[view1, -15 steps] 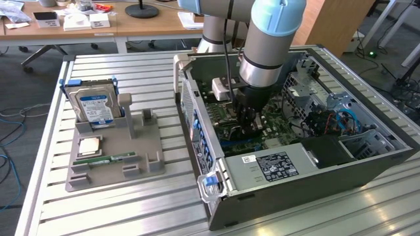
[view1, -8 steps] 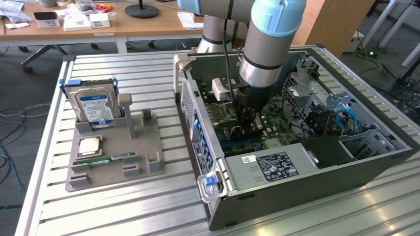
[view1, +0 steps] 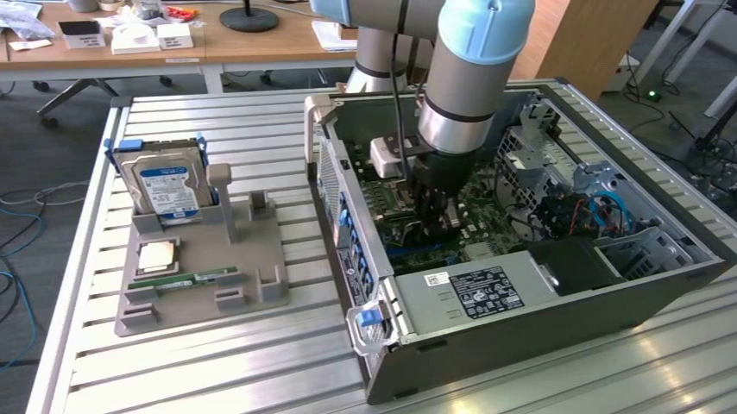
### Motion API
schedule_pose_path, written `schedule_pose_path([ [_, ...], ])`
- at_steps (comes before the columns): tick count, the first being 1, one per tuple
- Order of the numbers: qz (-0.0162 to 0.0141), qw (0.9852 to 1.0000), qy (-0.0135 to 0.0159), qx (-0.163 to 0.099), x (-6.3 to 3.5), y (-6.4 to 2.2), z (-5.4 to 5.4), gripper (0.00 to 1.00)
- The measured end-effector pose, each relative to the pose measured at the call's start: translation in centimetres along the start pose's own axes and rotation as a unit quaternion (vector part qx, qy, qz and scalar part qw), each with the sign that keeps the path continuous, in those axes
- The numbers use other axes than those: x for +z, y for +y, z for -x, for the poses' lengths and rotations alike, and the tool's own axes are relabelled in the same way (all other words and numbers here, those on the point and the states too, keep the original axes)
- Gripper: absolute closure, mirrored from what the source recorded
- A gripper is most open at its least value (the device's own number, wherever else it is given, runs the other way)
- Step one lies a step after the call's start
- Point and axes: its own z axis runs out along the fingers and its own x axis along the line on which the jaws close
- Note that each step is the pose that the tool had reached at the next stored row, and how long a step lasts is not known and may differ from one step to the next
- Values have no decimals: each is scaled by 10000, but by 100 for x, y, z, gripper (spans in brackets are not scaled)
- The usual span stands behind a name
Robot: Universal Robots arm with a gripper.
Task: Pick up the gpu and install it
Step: 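Insert the gpu into the slot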
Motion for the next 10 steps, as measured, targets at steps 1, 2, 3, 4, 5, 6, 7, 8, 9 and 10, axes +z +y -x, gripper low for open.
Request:
schedule_pose_path([
  [1, 0, 10000, 1, -5, 1, 2, 0, 73],
  [2, 0, 10000, 1, -11, 2, 4, 0, 73],
  [3, 0, 10000, 1, -16, 2, 6, 0, 73],
  [4, 0, 10000, 1, -21, 3, 7, 0, 73],
  [5, -1, 10000, 0, -25, 3, 9, 0, 73],
  [6, -1, 10000, 0, -28, 3, 11, 0, 73],
  [7, -1, 10000, 0, -32, 4, 12, 0, 73],
  [8, -1, 10000, 1, -37, 5, 15, -1, 73],
  [9, -1, 10000, 1, -44, 7, 18, -1, 73],
  [10, -1, 10000, 1, -51, 8, 19, -1, 73],
])
